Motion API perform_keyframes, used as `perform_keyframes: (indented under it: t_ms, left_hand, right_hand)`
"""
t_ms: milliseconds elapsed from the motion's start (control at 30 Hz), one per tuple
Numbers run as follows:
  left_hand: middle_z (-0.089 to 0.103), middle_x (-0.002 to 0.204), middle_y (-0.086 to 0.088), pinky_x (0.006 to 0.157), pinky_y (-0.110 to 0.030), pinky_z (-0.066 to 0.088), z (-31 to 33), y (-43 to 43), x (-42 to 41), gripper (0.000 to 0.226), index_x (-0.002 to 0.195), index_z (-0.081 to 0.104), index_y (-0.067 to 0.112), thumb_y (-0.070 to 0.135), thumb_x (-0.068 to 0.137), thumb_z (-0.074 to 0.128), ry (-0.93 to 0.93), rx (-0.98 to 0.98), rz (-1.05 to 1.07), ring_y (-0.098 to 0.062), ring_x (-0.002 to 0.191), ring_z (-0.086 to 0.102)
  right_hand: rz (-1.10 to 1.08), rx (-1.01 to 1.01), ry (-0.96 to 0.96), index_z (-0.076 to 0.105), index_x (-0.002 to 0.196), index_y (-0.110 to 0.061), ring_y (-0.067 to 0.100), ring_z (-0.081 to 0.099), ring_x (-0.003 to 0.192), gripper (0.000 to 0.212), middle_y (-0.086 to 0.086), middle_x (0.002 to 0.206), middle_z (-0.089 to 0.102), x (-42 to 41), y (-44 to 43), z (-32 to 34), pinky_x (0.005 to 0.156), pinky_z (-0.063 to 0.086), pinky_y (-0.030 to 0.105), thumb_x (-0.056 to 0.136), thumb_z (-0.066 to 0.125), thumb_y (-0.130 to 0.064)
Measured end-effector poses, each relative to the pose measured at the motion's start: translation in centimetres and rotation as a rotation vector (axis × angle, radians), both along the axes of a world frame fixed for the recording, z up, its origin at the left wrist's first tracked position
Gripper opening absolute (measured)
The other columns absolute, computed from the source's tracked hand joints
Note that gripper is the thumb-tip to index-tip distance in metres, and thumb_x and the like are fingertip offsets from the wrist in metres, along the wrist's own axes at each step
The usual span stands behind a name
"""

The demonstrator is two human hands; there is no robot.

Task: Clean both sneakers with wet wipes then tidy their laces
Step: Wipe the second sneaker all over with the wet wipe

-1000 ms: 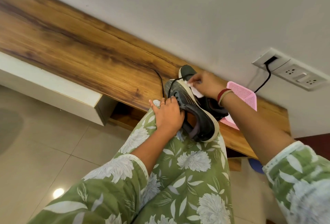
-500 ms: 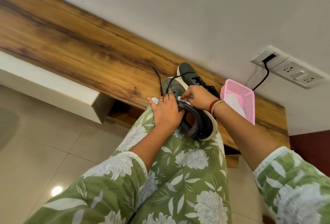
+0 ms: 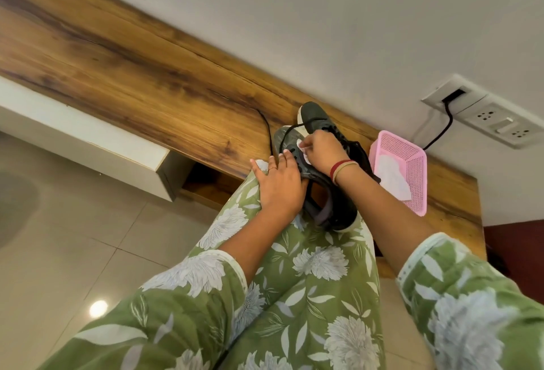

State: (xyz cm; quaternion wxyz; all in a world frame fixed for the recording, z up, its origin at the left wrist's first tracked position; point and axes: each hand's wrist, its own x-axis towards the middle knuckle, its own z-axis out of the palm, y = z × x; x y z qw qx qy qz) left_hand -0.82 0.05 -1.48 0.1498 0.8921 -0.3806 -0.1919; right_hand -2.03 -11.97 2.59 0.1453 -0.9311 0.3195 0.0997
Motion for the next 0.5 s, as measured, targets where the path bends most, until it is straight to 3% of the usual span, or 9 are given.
perform_keyframes:
  t_ms: [200,367,500]
  left_hand:
    - [0.024,0.156,-0.008,0.108,-0.065,-0.007,-0.1,0.0,-0.1,0.071,0.15,0.011,0.005,0.045,0.098,0.036,-0.019,0.008,-0.014,-0.029,0.146,0.014]
    - [0.026,0.155,-0.008,0.109,-0.065,-0.007,0.0,0.4,-0.2,0.071,0.151,0.012,0.005,0.045,0.097,0.037,-0.014,0.0,-0.021,-0.029,0.145,0.014]
    - [0.026,0.155,-0.008,0.11,-0.064,-0.007,0.1,0.3,0.1,0.072,0.151,0.011,0.005,0.045,0.097,0.037,0.019,-0.015,-0.006,-0.029,0.145,0.014]
  right_hand:
    - [0.13,0.044,0.082,0.073,0.102,-0.01,0.021,0.062,0.102,0.023,0.007,0.108,0.069,-1.9,0.4,1.7,0.091,0.046,0.027,0.089,0.054,-0.004]
    - [0.216,0.168,0.317,0.073,0.1,-0.015,0.013,0.06,0.096,0.016,0.0,0.099,0.069,-1.0,-0.7,5.7,0.074,0.041,0.02,0.089,0.062,-0.017]
    - [-0.072,0.104,-0.152,0.072,0.103,-0.016,0.015,0.057,0.106,0.018,0.0,0.11,0.067,0.4,-2.2,5.5,0.086,0.037,0.02,0.091,0.059,-0.013]
